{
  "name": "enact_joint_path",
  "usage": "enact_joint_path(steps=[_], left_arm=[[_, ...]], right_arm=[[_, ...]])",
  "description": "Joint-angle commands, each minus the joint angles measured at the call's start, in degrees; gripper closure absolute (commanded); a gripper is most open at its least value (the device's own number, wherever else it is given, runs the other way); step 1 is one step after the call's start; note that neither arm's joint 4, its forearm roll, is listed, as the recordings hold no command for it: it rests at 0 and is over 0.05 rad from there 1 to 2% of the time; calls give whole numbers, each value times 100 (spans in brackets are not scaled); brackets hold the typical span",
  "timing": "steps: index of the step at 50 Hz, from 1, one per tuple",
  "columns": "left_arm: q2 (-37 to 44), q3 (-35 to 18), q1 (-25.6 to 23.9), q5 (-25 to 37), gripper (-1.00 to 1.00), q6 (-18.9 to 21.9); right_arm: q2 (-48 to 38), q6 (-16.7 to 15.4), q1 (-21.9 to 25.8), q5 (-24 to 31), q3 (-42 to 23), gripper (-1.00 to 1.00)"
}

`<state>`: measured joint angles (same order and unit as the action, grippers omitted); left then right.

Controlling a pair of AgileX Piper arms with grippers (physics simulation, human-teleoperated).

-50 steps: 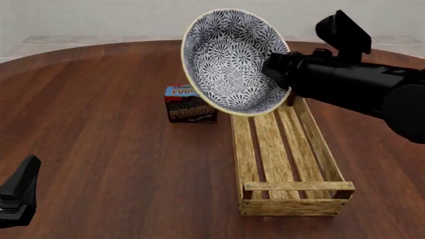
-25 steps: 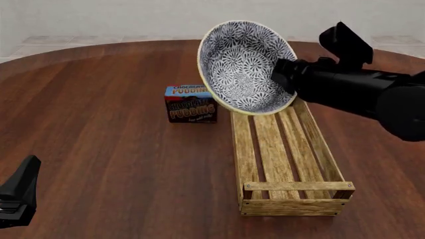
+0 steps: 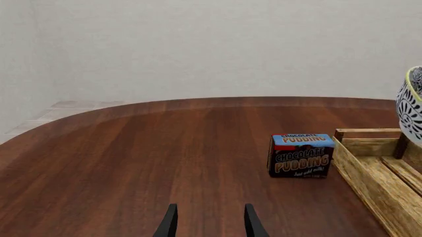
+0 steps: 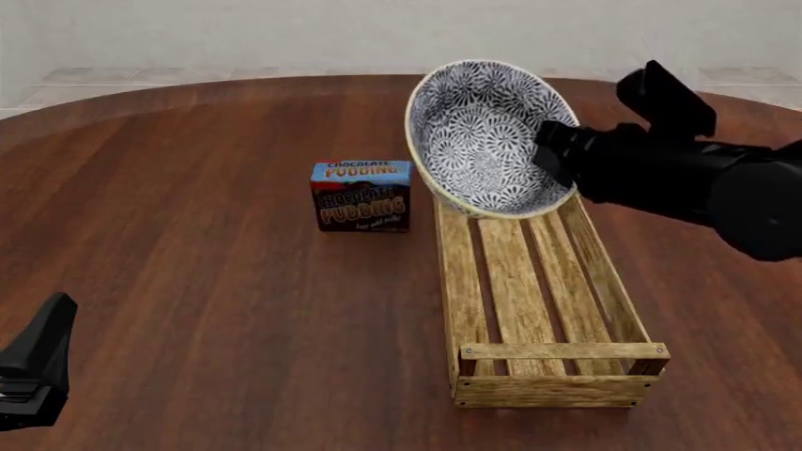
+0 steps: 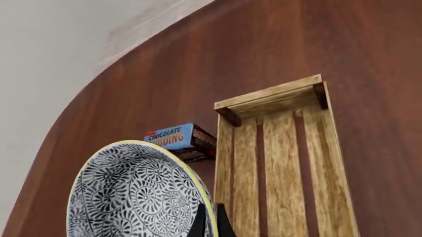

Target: Pick up the bowl on the left and put it in the tray.

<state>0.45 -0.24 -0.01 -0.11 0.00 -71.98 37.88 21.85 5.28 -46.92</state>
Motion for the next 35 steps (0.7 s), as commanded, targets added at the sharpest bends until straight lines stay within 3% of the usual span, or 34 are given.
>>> enact_joint_path(steps=[1,35], left_arm=[[1,0,1,0,-100,0],[0,0,1,0,-100,0]], right_arm=[[-59,84,-222,77,17,100],[-226,306,-430,-40,234,100]])
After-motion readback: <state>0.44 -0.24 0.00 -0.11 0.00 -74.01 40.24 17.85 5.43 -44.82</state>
